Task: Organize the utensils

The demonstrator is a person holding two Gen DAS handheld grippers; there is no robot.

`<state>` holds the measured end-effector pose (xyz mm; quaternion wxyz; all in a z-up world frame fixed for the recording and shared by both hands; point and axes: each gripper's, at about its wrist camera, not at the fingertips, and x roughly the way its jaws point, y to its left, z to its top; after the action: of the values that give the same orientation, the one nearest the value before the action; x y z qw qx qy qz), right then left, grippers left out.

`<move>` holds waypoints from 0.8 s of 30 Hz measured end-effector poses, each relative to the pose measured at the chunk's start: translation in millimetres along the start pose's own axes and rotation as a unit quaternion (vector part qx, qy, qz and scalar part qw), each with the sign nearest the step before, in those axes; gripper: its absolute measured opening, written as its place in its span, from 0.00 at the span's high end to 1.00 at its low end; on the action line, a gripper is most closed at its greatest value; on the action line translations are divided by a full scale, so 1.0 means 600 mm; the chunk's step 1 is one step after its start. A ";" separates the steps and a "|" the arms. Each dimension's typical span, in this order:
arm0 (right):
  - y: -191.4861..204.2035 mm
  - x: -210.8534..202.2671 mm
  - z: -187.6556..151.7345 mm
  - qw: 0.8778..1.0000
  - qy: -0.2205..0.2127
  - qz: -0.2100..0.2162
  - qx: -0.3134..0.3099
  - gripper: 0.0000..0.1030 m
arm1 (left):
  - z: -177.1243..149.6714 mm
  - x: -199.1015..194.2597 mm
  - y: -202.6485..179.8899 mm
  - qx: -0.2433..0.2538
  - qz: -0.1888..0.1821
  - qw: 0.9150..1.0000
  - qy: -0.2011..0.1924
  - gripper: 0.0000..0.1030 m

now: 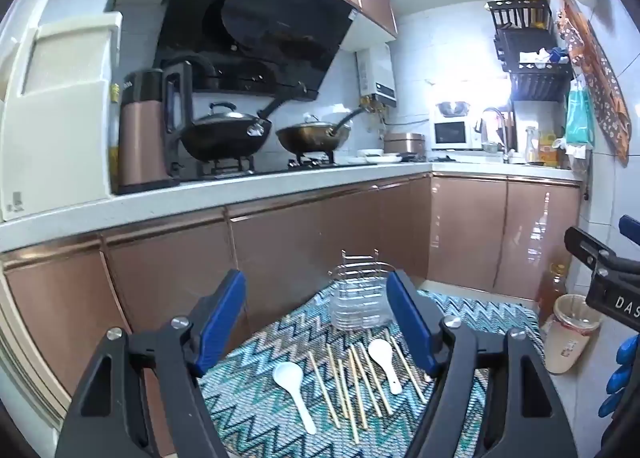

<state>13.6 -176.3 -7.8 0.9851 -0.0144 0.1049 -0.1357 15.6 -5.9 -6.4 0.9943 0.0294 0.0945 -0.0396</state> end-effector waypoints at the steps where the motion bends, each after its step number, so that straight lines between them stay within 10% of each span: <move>1: 0.002 0.001 -0.001 1.000 0.000 -0.002 -0.001 0.00 | 0.000 0.002 0.000 -0.002 -0.003 1.000 0.003 0.31; 24: 0.032 0.015 -0.014 0.999 0.001 0.010 -0.034 0.00 | -0.007 0.021 0.012 -0.003 -0.002 1.000 0.017 0.31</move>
<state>25.3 -160.0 -18.8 0.9852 -0.0470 0.1108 -0.1223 27.5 0.6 -12.5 0.9926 0.0270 0.1116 -0.0405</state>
